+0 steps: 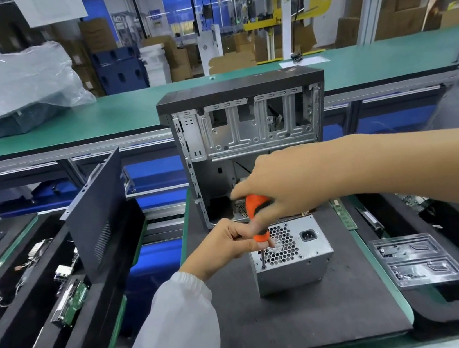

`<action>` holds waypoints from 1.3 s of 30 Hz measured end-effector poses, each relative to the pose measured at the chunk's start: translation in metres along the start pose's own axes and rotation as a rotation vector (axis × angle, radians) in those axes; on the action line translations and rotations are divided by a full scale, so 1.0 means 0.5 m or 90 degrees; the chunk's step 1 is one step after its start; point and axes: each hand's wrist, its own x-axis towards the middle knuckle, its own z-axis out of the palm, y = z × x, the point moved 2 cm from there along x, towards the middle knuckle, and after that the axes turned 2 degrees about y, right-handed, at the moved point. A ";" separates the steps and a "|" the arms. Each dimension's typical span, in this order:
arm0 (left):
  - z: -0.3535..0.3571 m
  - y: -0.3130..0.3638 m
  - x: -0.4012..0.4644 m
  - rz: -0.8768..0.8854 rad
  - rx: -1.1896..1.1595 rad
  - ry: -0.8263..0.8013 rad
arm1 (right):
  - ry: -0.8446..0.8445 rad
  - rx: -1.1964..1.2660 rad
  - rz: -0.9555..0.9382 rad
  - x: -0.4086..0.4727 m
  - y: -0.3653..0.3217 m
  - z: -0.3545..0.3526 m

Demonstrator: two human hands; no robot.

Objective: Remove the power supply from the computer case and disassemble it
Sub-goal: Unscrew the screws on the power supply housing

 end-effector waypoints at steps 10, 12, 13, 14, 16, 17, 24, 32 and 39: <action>-0.002 0.006 -0.012 -0.028 -0.011 -0.010 | -0.104 0.027 -0.072 -0.003 -0.030 0.007; 0.001 0.005 -0.009 -0.026 -0.003 -0.021 | -0.101 0.084 -0.057 -0.006 -0.030 0.005; 0.002 0.004 -0.007 -0.020 0.001 -0.023 | -0.071 0.085 -0.023 -0.005 -0.028 0.005; 0.003 0.004 -0.005 -0.014 -0.002 -0.023 | -0.034 0.056 0.027 -0.004 -0.026 0.005; 0.002 0.007 -0.003 -0.012 -0.015 -0.010 | 0.014 -0.037 0.118 0.003 -0.027 0.007; 0.000 0.005 -0.001 -0.010 -0.015 0.004 | 0.017 -0.066 0.132 0.006 -0.030 0.012; 0.003 -0.016 0.006 -0.005 -0.027 -0.015 | -0.157 0.144 0.029 -0.012 -0.029 -0.017; 0.006 -0.012 0.008 0.000 -0.011 -0.017 | -0.080 -0.070 0.158 0.011 -0.047 -0.006; 0.005 -0.025 0.007 0.023 -0.020 -0.035 | -0.071 0.026 0.144 0.008 -0.038 -0.010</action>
